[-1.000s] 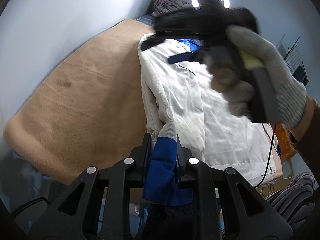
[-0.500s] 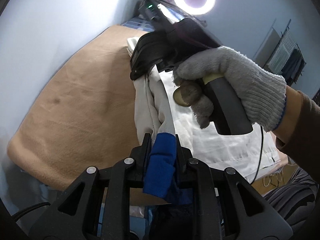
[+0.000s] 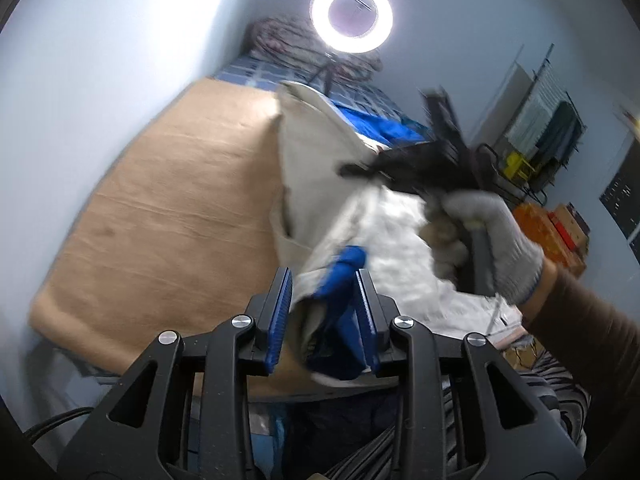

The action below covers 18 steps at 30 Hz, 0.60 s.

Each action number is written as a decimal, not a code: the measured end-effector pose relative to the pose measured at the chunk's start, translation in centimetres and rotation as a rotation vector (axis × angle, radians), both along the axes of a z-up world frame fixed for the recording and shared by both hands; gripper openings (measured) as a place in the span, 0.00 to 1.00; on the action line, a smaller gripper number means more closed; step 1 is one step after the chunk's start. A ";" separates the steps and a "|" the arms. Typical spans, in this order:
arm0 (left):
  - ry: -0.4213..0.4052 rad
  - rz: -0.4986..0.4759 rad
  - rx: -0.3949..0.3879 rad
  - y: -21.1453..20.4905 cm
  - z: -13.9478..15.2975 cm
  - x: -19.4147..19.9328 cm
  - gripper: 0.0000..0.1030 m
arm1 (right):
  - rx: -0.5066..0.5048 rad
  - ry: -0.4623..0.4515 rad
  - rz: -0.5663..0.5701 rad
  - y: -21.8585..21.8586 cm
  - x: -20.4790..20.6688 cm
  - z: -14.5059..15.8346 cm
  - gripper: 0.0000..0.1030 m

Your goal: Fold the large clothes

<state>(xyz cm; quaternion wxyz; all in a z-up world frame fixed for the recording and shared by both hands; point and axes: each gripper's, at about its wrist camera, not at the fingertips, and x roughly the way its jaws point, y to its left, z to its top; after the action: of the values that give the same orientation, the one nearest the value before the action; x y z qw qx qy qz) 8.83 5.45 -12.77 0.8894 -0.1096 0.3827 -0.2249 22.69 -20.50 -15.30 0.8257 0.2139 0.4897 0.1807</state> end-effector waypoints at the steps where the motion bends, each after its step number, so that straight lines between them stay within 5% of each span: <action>1: 0.000 0.010 0.001 0.8 0.1 0.0 0.30 | 0.022 0.002 -0.018 -0.8 -0.4 -0.3 0.02; 9: 0.035 0.080 -0.030 3.5 -0.6 1.1 0.30 | 0.101 0.060 -0.137 -4.5 -2.5 -3.5 0.02; 18: 0.105 -0.048 0.026 -2.0 -4.3 4.2 0.30 | -0.080 0.125 -0.130 -4.8 -3.6 -5.5 0.03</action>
<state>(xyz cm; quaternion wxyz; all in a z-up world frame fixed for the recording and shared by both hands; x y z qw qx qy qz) 13.02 3.47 -17.10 0.8637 -0.1007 0.4342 -0.2351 19.11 -25.32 -20.82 0.8115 0.2231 0.5320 0.0932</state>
